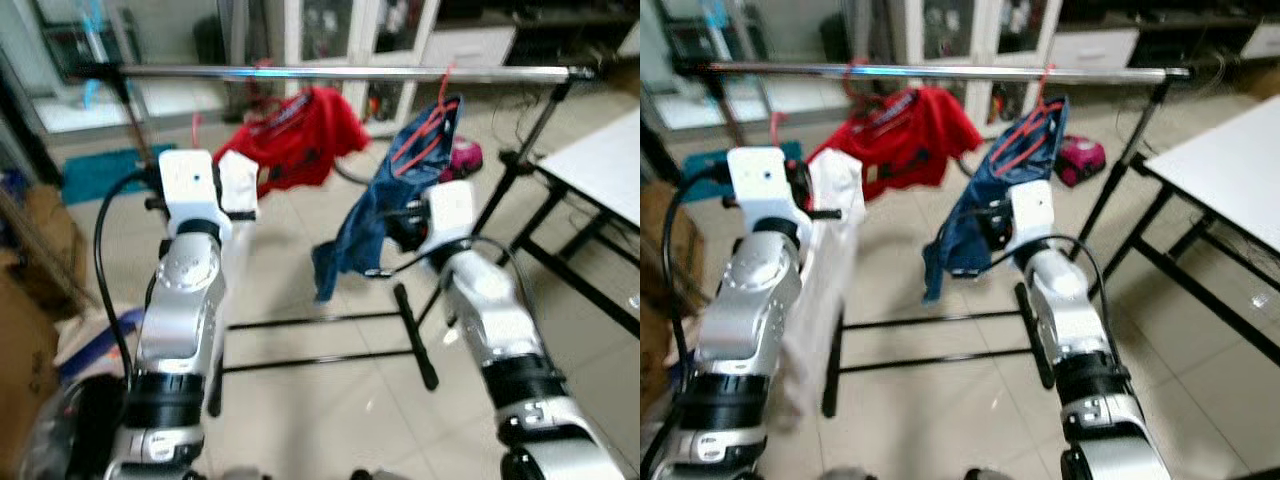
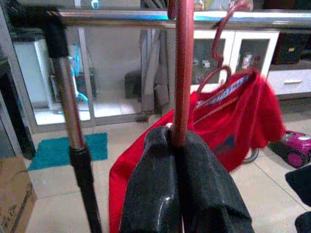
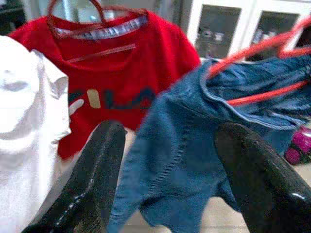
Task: Hang hanger
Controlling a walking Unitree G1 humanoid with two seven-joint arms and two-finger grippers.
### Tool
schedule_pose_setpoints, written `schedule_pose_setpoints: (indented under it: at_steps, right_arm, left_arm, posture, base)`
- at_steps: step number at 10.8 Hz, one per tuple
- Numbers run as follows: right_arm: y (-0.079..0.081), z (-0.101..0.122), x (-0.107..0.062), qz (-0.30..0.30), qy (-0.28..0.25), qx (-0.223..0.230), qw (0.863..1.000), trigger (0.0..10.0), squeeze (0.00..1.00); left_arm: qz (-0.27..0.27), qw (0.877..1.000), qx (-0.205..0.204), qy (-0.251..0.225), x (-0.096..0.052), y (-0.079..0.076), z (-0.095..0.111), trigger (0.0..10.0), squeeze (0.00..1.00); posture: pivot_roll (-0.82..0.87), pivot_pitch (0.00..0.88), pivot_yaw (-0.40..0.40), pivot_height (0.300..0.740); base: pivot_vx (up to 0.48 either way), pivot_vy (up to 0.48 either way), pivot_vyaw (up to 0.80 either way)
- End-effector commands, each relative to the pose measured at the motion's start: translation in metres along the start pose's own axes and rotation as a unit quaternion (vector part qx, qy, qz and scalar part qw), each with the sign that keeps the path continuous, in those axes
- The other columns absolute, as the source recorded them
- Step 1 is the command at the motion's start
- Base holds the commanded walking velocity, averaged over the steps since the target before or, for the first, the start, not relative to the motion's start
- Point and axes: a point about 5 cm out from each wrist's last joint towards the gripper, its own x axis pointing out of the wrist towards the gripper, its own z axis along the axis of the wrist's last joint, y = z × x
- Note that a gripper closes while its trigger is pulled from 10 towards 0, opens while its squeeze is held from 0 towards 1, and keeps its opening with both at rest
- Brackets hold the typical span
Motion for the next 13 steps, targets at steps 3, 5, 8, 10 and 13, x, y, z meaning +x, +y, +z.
schedule_pose_setpoints:
  at_steps: [3,5,8,10,13]
  right_arm:
    - [-0.004,0.007,0.001,-0.002,-0.012,-0.004,1.0,10.0,0.0]
    - [-0.003,0.006,0.0,-0.003,-0.012,-0.003,1.0,10.0,0.0]
    - [-0.004,0.005,-0.002,-0.006,-0.01,-0.002,1.0,10.0,0.0]
    - [-0.004,0.005,-0.003,-0.006,-0.009,-0.002,1.0,10.0,0.0]
    - [-0.004,0.003,-0.005,-0.006,-0.005,-0.002,1.0,10.0,0.0]
  left_arm:
    - [-0.03,0.999,0.002,-0.024,0.008,-0.012,0.012,0.0,0.0]
    - [-0.031,0.999,0.001,-0.02,0.01,-0.008,0.009,0.0,0.0]
    - [-0.038,0.999,0.002,-0.015,0.011,-0.011,0.005,0.0,0.0]
    - [-0.053,0.998,0.006,-0.013,0.014,-0.014,0.007,0.0,0.0]
    - [-0.079,0.997,-0.003,-0.004,0.014,-0.024,0.01,0.0,0.0]
  posture:
    - [0.02,0.0,-0.009,0.74]
    - [0.02,0.0,-0.004,0.74]
    - [0.01,0.0,-0.002,0.74]
    - [0.01,0.0,-0.003,0.74]
    - [0.0,0.0,0.002,0.74]
  base:
    - [0.241,-0.209,0.0]
    - [0.384,-0.285,0.0]
    - [0.393,-0.271,0.0]
    - [0.439,-0.133,0.0]
    - [0.16,0.0,0.0]
